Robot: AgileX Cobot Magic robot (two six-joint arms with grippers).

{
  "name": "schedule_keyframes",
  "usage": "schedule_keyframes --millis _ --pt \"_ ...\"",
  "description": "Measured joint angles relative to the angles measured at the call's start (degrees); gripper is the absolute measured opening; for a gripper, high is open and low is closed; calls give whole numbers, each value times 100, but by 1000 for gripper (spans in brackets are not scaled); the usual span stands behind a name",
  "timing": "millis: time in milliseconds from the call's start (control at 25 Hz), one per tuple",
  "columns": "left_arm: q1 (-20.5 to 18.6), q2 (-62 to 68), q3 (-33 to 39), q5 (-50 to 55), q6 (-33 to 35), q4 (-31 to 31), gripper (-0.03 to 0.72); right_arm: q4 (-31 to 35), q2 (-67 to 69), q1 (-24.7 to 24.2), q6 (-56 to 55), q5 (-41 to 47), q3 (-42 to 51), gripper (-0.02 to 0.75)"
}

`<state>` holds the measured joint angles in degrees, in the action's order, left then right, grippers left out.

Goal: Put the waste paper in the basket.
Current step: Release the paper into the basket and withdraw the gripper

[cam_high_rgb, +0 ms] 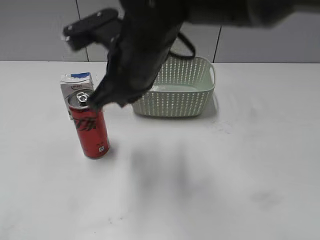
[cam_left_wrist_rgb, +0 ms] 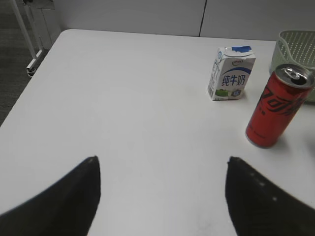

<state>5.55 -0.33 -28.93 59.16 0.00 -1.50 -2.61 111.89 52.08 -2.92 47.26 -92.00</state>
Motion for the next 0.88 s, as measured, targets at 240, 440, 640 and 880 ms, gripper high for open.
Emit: schedule_keyframes --millis 240,440,640,880 --pt "0 0 0 0 0 0 587 115 94 -1260 0 90 -1008 -4" --pt "0 0 0 0 0 0 587 261 549 -2093 0 -6 -1356 -3" --pt "0 0 0 0 0 0 587 406 1042 -2481 107 -197 -1374 209" --pt "0 0 0 0 0 0 587 609 1313 -2532 340 -227 -1374 630"
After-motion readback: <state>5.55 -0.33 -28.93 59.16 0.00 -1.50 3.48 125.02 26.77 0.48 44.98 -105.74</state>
